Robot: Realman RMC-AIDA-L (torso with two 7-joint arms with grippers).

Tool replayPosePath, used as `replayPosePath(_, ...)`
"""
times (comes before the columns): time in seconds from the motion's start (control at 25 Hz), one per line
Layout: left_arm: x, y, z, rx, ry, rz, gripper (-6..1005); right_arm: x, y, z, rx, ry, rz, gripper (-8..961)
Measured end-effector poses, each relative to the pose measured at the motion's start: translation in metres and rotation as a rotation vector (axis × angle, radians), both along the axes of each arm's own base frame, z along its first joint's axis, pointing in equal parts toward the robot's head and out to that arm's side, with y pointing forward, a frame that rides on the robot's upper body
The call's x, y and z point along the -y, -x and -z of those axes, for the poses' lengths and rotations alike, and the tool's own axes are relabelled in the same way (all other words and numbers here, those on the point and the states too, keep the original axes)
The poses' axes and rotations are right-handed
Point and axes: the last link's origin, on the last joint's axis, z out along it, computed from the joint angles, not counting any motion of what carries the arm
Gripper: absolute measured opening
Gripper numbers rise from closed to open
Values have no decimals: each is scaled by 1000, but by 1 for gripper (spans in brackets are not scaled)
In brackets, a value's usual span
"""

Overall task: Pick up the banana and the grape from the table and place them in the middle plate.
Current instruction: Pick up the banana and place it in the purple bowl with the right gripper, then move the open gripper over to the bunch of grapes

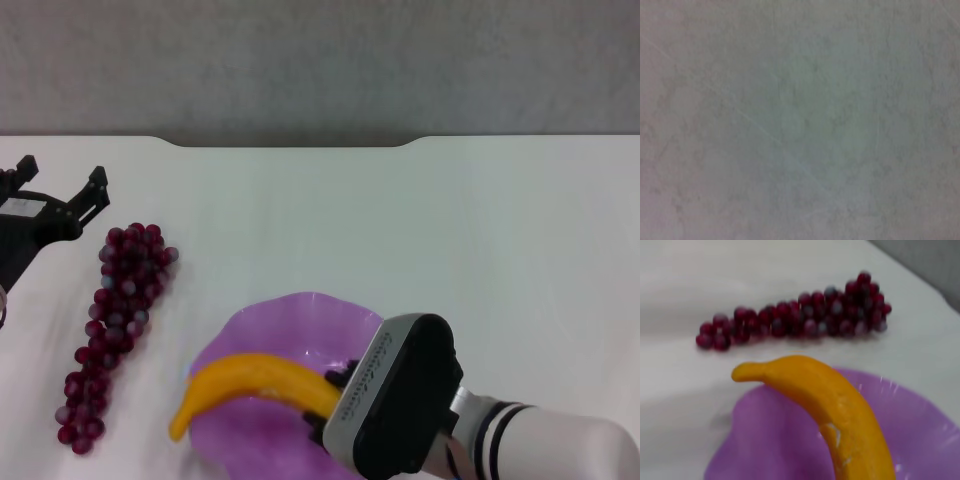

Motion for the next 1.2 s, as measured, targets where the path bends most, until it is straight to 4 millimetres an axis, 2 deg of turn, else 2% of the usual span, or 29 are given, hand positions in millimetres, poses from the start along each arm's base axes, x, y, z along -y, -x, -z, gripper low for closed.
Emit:
replayPosePath(0.12,0,0,0,0,0,1,765,4,-7,1,43,20,47,469)
replayPosePath(0.36,0,0,0,0,0,1,764,5,-5,0,10,9,35,469)
replayPosePath(0.84,2,0,0,-9,-5,3,760,-6,-5,-11,-36,-49,35,500)
replayPosePath(1.04,4,0,-1,-10,-27,2,752,-8,-7,-11,-33,-53,40,710)
replayPosePath(1.2,5,0,-1,-19,-35,3,744,-11,-7,-14,-37,-66,40,754)
